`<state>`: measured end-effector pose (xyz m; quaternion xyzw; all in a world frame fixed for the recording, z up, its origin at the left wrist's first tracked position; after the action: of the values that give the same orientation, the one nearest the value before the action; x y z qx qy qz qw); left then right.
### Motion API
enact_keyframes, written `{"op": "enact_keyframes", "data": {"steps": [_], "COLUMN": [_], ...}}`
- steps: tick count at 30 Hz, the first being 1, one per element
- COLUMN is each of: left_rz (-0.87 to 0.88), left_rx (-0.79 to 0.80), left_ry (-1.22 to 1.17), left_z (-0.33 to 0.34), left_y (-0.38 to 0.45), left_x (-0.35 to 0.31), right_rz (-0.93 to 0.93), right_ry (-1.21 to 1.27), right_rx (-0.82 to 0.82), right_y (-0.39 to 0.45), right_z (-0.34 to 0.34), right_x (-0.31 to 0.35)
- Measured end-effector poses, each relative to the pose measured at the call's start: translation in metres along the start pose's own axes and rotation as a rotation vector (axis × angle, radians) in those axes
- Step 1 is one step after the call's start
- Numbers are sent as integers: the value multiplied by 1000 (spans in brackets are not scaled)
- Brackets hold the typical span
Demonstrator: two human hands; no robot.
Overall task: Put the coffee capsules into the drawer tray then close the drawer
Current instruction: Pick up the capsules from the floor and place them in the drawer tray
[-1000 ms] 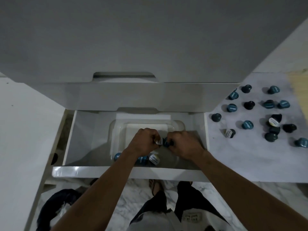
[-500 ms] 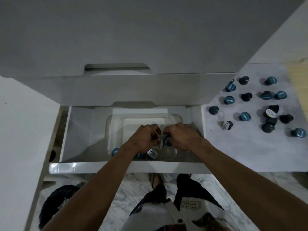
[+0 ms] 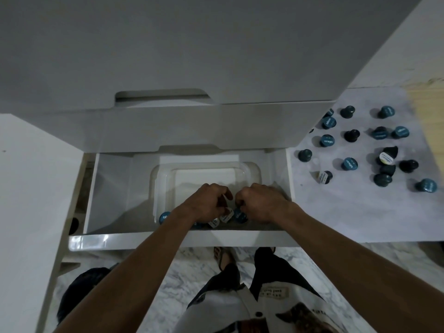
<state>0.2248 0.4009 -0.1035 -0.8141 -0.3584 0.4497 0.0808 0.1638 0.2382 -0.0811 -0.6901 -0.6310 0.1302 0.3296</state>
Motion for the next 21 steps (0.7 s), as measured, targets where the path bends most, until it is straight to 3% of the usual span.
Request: {"op": "enact_keyframes", "data": {"steps": [21], "left_rz": [52], "left_rx": [46], "left_ry": [40], "left_z": [-1], "left_y": [-1], "left_x": [2], "right_rz": [-1], "right_ry": [17], "right_rx": [32], "right_y": [-1], "right_z": [-3], "right_x": [6]}}
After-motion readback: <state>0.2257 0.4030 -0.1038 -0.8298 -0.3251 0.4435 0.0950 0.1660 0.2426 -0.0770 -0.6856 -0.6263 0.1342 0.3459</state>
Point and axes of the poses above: each hand's wrist, its own y-axis towards the middle knuckle, its own z-axis out of the palm, x = y × z, the point moved 1 cm from there along y, towards the middle knuckle, and after that the axes turned 8 degrees about z, right-handed, at the moved point
